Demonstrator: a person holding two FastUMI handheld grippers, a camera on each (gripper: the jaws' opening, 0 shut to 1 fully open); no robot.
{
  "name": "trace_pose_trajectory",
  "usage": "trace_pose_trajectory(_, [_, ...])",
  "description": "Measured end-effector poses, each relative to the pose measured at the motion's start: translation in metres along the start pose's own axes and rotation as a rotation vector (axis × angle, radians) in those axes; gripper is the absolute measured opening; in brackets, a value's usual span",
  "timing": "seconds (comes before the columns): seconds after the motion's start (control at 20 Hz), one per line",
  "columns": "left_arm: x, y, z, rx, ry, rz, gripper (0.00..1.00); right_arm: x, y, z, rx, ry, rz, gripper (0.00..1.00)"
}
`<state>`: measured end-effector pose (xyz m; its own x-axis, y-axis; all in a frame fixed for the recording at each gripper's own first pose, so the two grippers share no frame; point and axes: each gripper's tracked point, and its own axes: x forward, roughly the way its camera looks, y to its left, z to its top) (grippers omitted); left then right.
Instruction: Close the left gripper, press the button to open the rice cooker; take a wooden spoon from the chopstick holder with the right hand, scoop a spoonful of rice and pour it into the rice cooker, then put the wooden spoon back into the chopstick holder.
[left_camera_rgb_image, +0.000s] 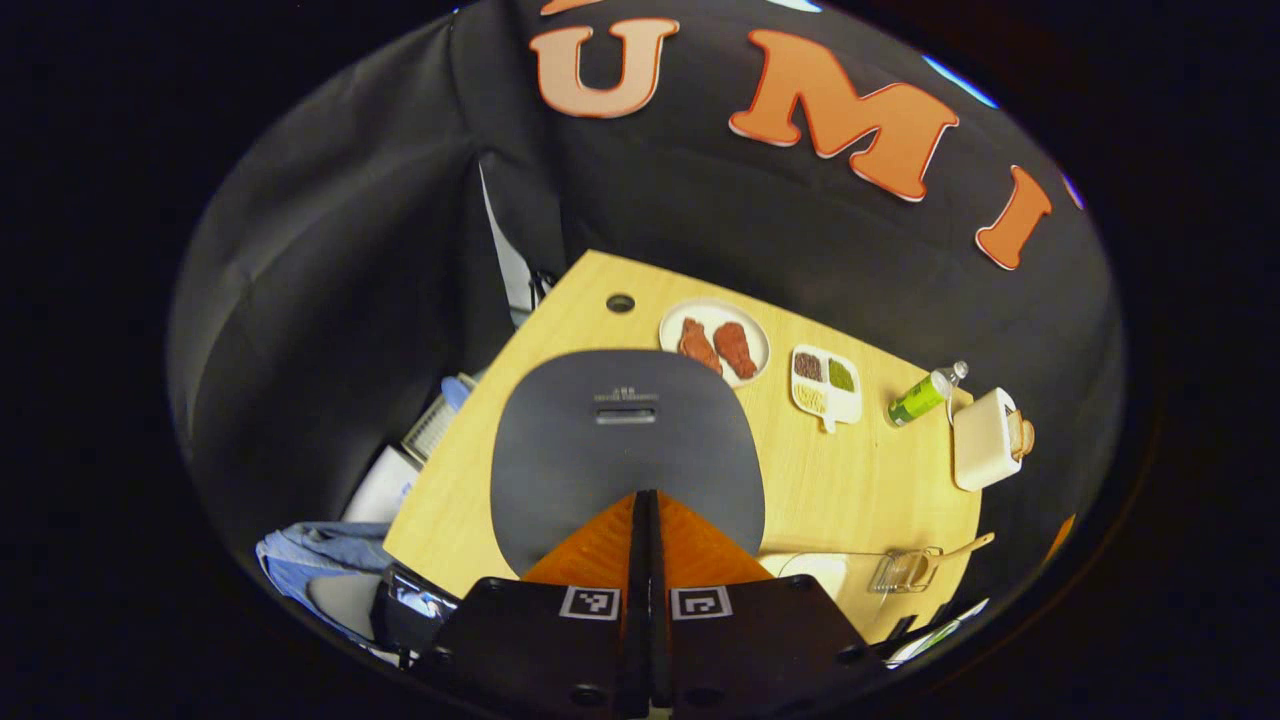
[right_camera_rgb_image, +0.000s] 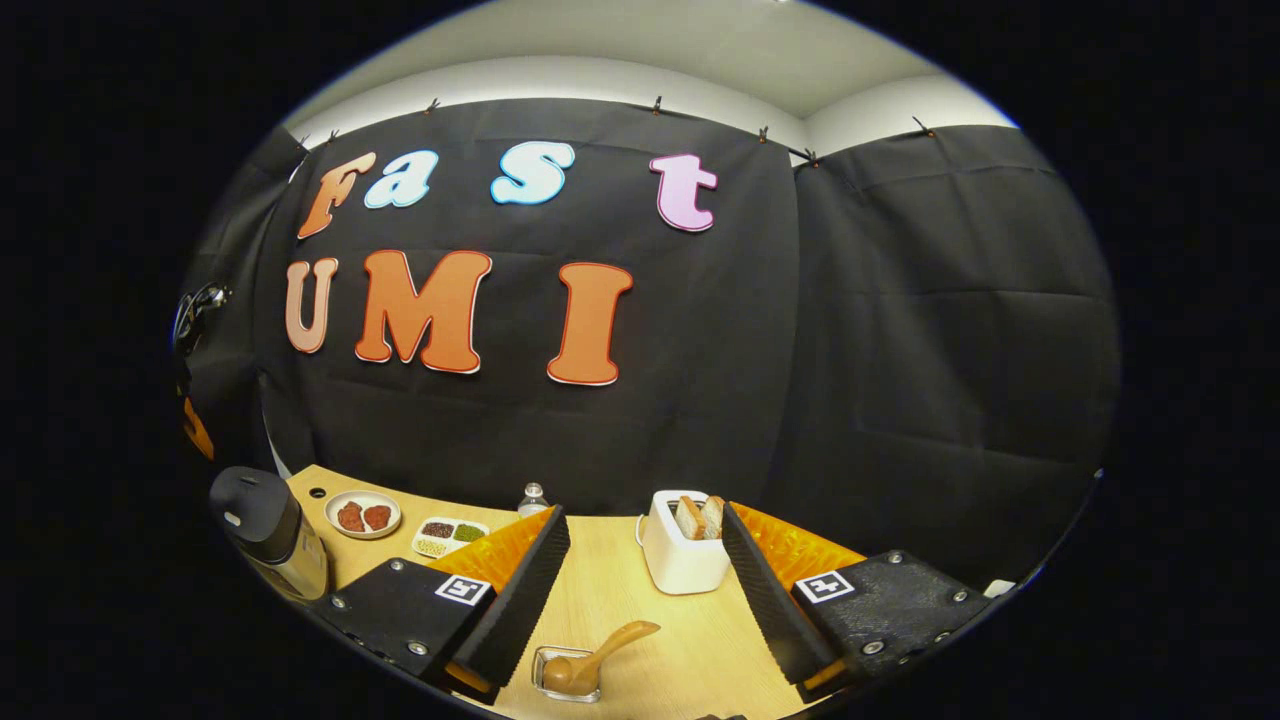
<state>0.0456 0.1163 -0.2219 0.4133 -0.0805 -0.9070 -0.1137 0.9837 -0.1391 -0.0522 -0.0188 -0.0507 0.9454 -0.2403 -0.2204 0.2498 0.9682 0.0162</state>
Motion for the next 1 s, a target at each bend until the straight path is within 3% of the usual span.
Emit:
trace_pose_trajectory(0.35, [0.036,0.007,-0.049,-0.108,0.222,-0.033,0.05,-0.006,0.0,-0.02,-0.007,0.054,-0.032,0.95])
trace_pose_trajectory(0.55, [0.05,0.003,-0.065,-0.129,0.277,-0.029,0.05,-0.007,0.005,-0.032,-0.01,0.086,-0.034,0.95])
trace_pose_trajectory(0.8, [0.053,0.005,-0.068,-0.108,0.231,0.029,0.05,-0.004,0.013,-0.051,0.006,0.129,-0.027,0.95])
trace_pose_trajectory(1.0, [0.045,0.004,-0.067,-0.052,0.109,0.039,0.03,0.005,0.017,-0.07,0.034,0.175,0.009,0.95])
